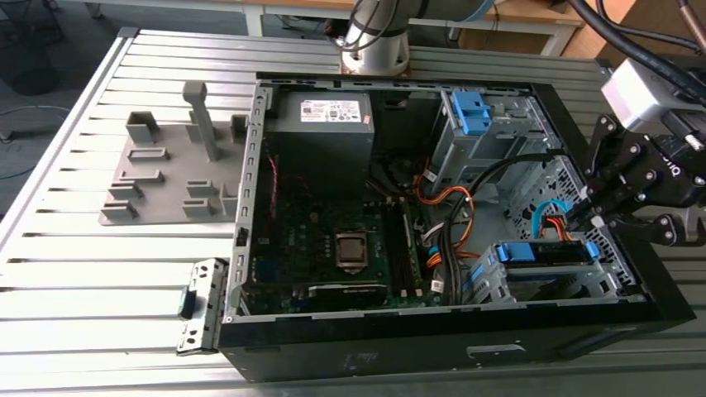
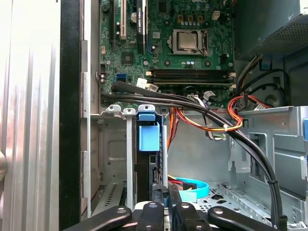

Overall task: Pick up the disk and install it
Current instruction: 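Insert the second disk wire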

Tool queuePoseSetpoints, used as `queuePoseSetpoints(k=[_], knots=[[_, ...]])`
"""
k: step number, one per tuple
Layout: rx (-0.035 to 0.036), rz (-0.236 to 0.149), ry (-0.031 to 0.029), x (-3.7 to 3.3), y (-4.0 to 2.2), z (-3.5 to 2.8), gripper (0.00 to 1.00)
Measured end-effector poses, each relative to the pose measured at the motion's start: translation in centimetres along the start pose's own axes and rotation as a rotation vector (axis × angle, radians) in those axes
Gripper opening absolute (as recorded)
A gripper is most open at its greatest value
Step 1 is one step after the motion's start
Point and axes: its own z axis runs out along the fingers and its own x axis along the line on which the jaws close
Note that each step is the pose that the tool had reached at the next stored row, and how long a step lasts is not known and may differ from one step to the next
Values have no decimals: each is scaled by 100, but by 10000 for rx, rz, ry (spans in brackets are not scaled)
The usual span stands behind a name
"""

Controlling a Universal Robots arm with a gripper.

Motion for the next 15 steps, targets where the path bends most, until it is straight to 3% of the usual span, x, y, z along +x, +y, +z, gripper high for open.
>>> queuePoseSetpoints(k=[8, 10, 13, 15], knots=[[1, 0, -24, 15, 19, 6, 16], [2, -5, -122, 43, 45, 7, 16], [0, -19, -367, 94, 65, 14, 16], [0, -24, -474, 141, 68, 29, 16]])
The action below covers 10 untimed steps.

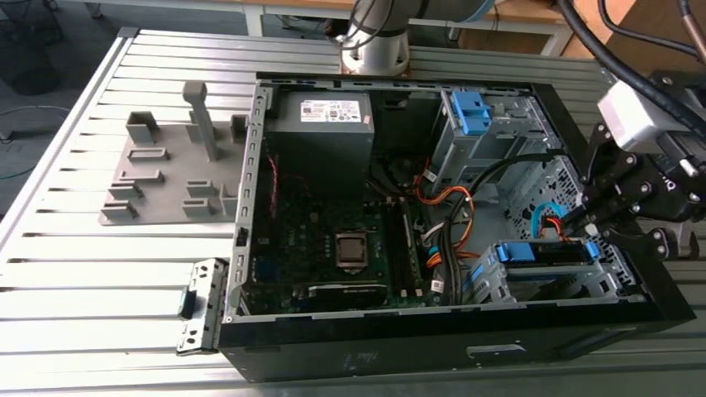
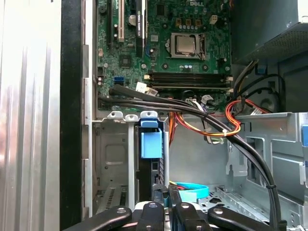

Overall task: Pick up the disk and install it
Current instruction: 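Insert the second disk wire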

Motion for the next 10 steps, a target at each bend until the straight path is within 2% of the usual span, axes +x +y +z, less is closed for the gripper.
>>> queuePoseSetpoints(k=[3, 10], knots=[[0, -2, -54, 43, -1, 41, 16], [0, -3, -79, 60, -6, 163, 16]])
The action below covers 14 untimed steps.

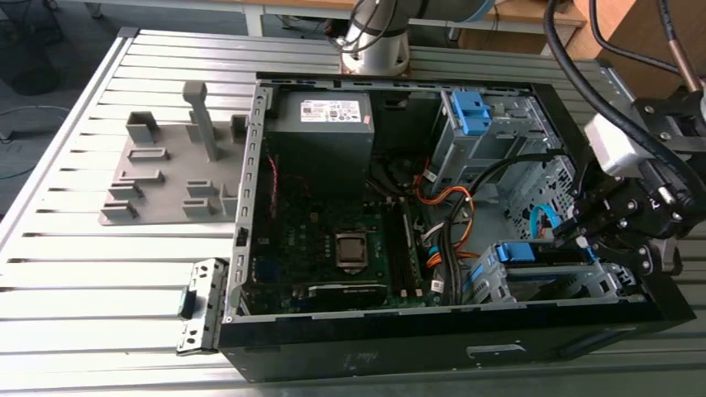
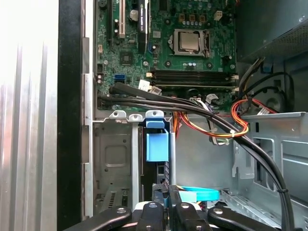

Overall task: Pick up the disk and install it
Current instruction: 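Insert the second disk wire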

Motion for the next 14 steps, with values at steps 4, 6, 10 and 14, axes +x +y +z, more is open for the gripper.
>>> queuePoseSetpoints(k=[4, 6, 10, 14], knots=[[0, -2, -23, 2, -2, 41, 16], [0, -2, -48, 3, -3, 55, 16], [0, -6, -104, 5, -4, 79, 16], [0, -7, -123, 7, -5, 98, 16]])
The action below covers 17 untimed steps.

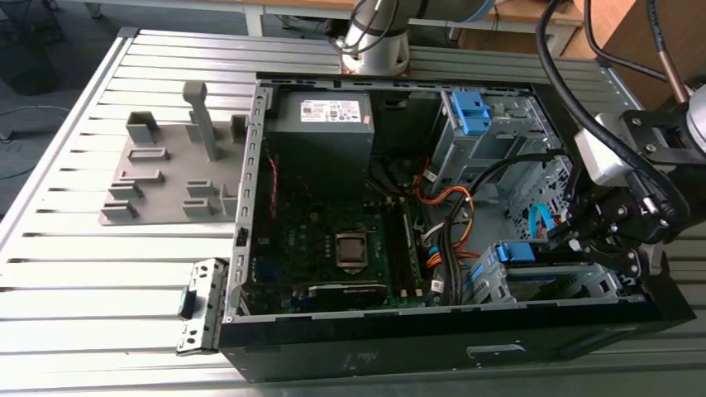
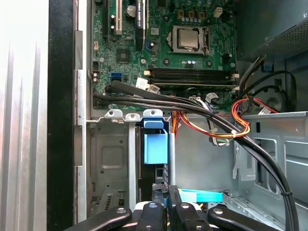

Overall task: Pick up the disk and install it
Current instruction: 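Insert the second disk wire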

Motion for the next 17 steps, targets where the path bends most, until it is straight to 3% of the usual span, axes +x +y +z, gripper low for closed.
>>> queuePoseSetpoints(k=[14, 17], knots=[[0, 0, 2, 5, -2, 35, 16], [0, -2, -23, 6, -2, 36, 16]])
